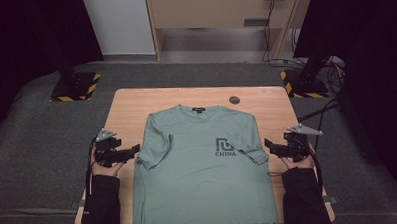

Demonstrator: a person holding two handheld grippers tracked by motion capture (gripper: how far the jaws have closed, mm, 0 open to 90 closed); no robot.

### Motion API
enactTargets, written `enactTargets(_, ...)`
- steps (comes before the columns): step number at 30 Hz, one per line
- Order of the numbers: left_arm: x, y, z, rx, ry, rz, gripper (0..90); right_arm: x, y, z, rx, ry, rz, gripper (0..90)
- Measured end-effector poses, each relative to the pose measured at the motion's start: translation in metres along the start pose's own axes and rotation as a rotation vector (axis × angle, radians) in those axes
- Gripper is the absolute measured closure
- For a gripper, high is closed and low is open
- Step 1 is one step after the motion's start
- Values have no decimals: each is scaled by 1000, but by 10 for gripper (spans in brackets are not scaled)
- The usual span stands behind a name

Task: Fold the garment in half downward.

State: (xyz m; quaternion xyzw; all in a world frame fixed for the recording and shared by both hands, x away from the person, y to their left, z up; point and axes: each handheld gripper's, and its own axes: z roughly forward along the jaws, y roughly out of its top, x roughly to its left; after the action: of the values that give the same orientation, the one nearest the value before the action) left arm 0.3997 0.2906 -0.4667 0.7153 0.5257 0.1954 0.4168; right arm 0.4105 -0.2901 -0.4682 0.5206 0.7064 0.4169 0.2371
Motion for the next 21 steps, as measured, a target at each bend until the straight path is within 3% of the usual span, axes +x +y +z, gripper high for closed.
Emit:
enactTargets(9,1,23,17,-18,-2,17,149,-3,15,19,-25,18,9,162)
enactTargets(13,-1,28,26,-38,-10,9,158,-5,16,34,3,17,6,154)
enactTargets(21,2,40,48,-18,7,29,167,-4,22,59,27,21,-10,147)
